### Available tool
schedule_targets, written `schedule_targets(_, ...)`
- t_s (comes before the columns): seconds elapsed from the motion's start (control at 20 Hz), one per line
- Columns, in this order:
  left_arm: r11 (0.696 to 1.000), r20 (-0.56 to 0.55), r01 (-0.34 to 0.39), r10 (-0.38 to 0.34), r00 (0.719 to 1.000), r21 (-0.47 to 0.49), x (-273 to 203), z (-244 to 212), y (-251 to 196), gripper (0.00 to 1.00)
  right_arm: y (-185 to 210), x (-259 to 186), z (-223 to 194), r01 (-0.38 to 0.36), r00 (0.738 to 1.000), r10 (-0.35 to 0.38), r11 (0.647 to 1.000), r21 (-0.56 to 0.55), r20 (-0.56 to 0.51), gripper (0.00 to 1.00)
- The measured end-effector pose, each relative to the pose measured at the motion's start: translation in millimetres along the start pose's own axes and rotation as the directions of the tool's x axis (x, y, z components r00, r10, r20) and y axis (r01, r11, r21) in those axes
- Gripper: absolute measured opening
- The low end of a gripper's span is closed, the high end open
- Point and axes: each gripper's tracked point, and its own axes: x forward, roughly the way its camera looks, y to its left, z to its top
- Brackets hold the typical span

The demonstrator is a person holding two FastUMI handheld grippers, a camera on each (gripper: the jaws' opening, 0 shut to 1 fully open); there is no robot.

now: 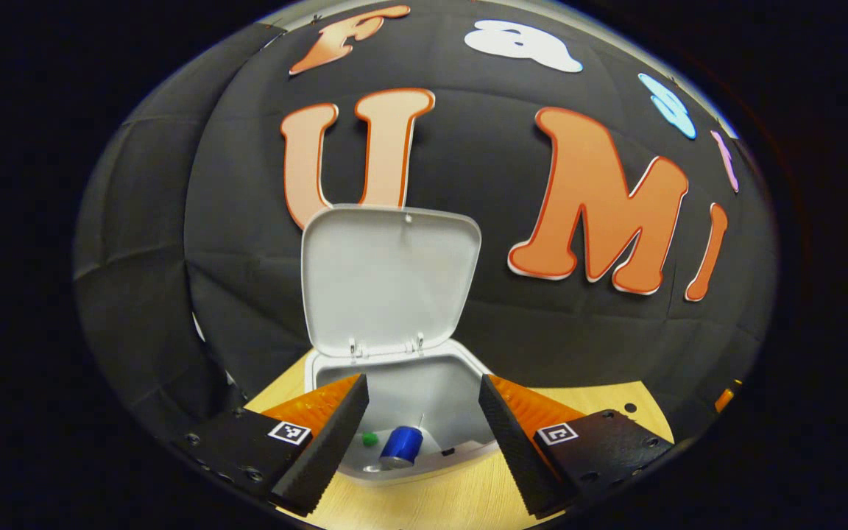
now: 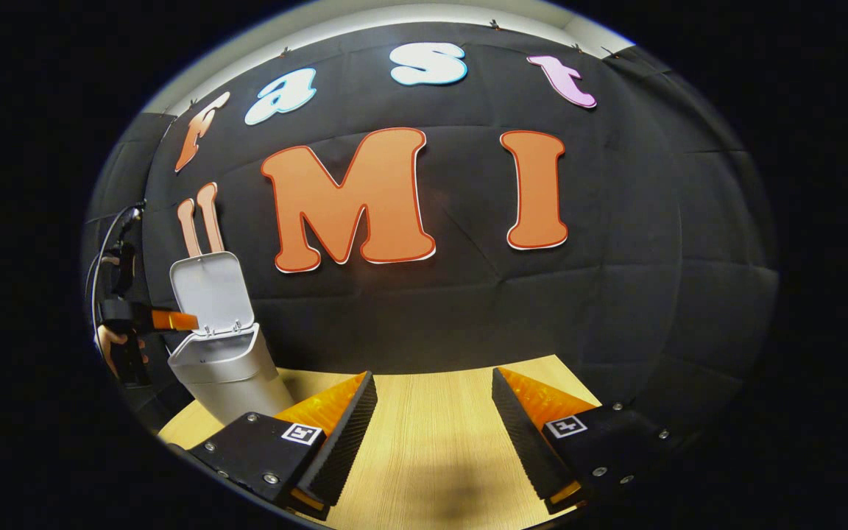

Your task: Press the lid of the desktop garbage bin to open it, pick up the crumpled paper on the desktop and throw it into the bin, then pick up the pop can on the desktop and drop it into the bin, and finally close the garbage bin lid.

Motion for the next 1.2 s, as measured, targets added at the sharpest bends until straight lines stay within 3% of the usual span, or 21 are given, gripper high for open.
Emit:
schedule_targets(0.15,1.000,0.089,-0.007,0.007,0.996,0.000,-4,48,-1,0.95,5,-2,-2,-0.015,1.000,0.015,1.000,0.004,-0.004,0.94)
schedule_targets(0.4,0.998,0.141,-0.040,0.045,0.989,-0.042,19,112,3,0.95,4,-4,3,-0.018,1.000,0.018,1.000,0.023,0.013,0.94)
schedule_targets(0.65,0.992,0.163,-0.126,0.120,0.979,0.027,66,168,14,0.95,-15,-10,4,0.014,1.000,-0.015,0.997,0.073,0.023,0.94)
schedule_targets(0.95,0.965,0.084,-0.208,0.197,0.977,0.158,121,160,23,0.95,-43,-13,1,0.065,0.998,-0.068,0.990,0.125,0.018,0.94)
schedule_targets(1.05,0.971,0.064,-0.198,0.191,0.980,0.135,127,147,24,0.95,-47,-12,0,0.075,0.997,-0.077,0.989,0.129,0.015,0.94)
schedule_targets(1.2,0.989,0.052,-0.143,0.141,0.989,0.028,108,126,16,0.98,-45,-12,1,0.063,0.998,-0.065,0.990,0.124,0.015,0.94)
